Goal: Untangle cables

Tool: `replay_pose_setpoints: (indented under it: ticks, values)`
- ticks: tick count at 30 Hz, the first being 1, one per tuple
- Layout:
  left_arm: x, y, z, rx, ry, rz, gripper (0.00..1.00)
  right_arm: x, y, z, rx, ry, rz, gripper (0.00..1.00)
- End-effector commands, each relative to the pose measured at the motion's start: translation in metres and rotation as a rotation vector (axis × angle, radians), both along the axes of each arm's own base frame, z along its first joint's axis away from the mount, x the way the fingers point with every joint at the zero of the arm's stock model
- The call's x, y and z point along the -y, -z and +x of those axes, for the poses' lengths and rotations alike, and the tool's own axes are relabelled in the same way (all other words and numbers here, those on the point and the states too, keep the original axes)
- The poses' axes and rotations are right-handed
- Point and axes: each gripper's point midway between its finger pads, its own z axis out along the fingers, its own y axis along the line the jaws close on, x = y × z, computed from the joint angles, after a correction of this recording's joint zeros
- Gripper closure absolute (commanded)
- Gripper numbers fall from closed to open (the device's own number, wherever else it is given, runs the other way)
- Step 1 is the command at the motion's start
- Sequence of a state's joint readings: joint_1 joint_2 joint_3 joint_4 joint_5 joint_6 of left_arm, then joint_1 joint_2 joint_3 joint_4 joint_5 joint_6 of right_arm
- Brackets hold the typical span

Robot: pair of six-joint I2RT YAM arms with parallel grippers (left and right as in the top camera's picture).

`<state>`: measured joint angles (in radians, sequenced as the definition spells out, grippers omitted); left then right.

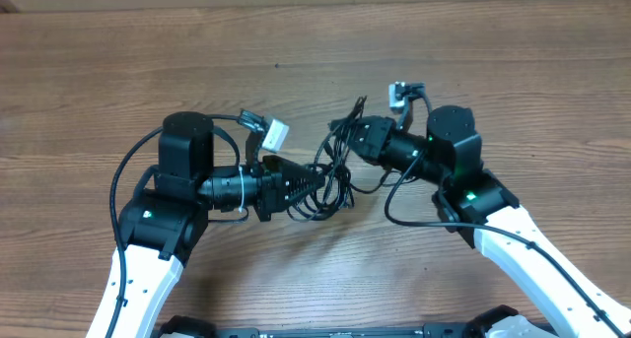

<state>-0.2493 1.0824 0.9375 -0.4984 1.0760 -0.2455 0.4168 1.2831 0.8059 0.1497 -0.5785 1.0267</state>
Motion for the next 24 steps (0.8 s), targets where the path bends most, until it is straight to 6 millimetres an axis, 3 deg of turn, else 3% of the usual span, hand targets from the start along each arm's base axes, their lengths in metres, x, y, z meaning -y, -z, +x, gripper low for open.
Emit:
replay_pose_setpoints:
  ticks: [1,11,24]
  values:
    - [0.005,-0.013,-0.015,0.069,0.1,-0.038,0.96,0.016,-0.01,0.013,0.032,0.044,0.01,0.96]
    - [0.002,-0.002,-0.025,0.013,0.116,-0.014,0.96,0.064,-0.007,0.036,0.031,0.129,-0.002,0.96]
    - [0.003,-0.002,-0.035,-0.039,0.146,-0.036,0.96,0.131,0.027,0.051,0.012,0.25,-0.161,0.96]
